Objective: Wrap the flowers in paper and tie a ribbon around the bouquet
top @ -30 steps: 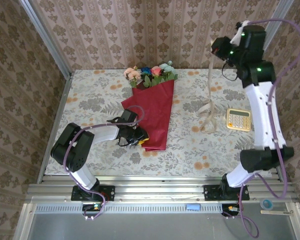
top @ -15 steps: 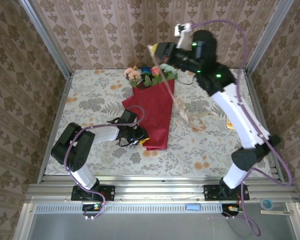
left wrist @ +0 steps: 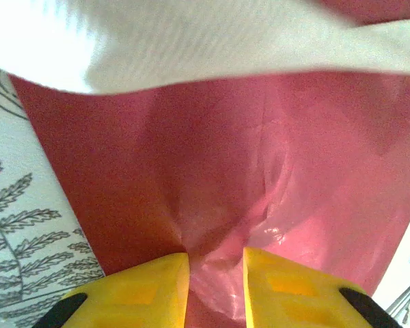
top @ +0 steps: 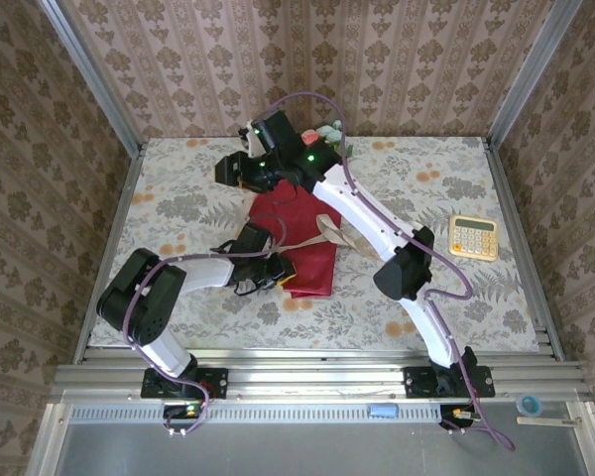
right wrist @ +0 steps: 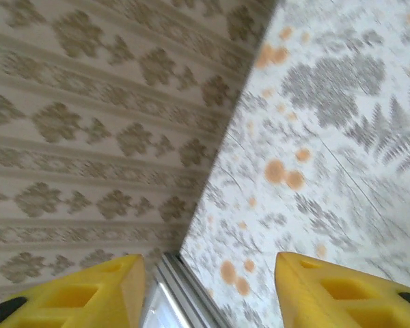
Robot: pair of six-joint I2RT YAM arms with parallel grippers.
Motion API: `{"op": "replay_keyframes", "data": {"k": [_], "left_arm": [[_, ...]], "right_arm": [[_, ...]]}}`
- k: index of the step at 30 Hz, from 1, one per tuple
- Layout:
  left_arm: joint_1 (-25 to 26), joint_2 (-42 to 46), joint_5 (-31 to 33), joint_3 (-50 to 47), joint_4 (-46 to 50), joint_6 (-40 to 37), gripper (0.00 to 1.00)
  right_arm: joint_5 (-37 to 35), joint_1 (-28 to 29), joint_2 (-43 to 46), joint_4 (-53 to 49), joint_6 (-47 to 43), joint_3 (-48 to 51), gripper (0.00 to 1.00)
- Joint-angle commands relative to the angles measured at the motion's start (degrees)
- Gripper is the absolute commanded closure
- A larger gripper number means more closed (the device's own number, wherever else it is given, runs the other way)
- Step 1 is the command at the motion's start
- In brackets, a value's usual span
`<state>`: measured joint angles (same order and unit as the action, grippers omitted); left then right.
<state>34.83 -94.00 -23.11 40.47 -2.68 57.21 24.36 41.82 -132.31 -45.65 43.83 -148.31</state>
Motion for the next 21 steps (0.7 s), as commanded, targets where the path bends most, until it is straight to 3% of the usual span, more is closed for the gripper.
{"op": "replay_keyframes", "data": {"k": [1, 5, 8, 12, 16, 21], "left_arm": [[-0.02, -0.17, 2.82, -0.77, -0.07, -0.37, 0.73], [-0.02, 0.87, 2.68, 0.43, 1.03, 0.41, 0.72], [-0.1, 2.46, 2.96, 1.85, 3.12, 0.53, 0.71], [-0.29, 2.68, 1.74, 2.78, 3.8, 1.6, 0.7], [-0.46, 2.31, 0.73, 3.02, 3.86, 2.42, 0.71], [-1.23, 4.25, 0.32, 4.68, 6.63, 4.48, 0.63]], "right_arm": [[-2.8, -2.87, 7.34, -6.5, -4.15, 2.06, 0.44], [-7.48, -8.07, 17.55, -2.21, -4.38, 20.31, 0.46], [-9.91, -14.62, 26.2, 2.75, -1.21, 37.24, 0.48], [-16.95, -24.83, 33.78, 0.85, 0.44, 52.87, 0.54], [-20.34, -33.4, 33.1, -3.7, 1.66, 61.26, 0.53], [-19.8, -36.85, 27.65, -2.25, 2.56, 65.4, 0.49]]}}
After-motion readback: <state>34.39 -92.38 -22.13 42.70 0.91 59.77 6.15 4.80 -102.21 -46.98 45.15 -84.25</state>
